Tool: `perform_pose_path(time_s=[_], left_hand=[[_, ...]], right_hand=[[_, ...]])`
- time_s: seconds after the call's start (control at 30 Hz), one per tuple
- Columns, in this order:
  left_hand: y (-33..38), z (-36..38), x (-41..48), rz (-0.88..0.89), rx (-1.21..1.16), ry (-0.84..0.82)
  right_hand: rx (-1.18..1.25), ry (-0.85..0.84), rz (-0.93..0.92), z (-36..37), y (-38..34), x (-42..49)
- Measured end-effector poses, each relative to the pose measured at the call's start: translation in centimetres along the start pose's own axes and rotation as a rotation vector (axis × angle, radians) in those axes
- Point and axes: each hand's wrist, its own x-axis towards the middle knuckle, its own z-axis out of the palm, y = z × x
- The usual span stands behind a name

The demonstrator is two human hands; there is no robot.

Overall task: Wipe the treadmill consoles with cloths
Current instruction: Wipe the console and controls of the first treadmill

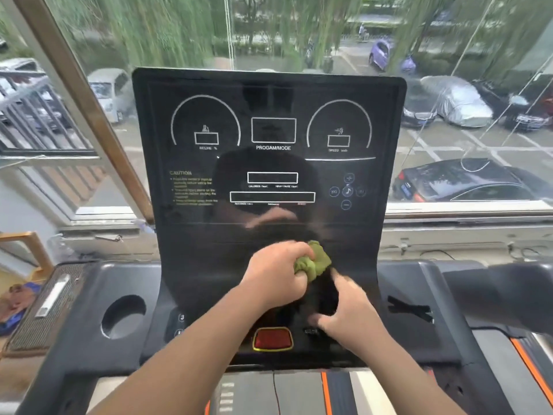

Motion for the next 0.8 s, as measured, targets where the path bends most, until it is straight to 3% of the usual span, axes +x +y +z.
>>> perform_pose_path(time_s=[0.1,0.3,0.47,0.57,0.67,0.8], left_hand=[[-2.8,-1.0,0.2,-0.077,0.062,-0.101],[-6.7,-4.0,0.0,-0.242,0.058,-0.142],[-11.0,-6.7,-2.7,-0.406,0.153,-0.111],[-11.9,-8.3,-3.6,-0.478,0.083,0.019],[-9.3,-8.0,-2.9,-0.366,-0.047,0.2],[-5.4,-4.8,-1.1,-0.108,-0.14,0.091]], right_hand=[[0.061,0.024,0.01,1.4,-2.0,0.5],[0.164,0.128,0.081,3.4,-4.5,0.2],[0.194,0.193,0.106,4.2,-5.3,0.0],[0.214,0.213,0.127,4.2,-5.3,0.3],[0.224,0.214,0.156,4.0,-5.5,0.4],[0.236,0.24,0.154,3.7,-5.8,0.8]])
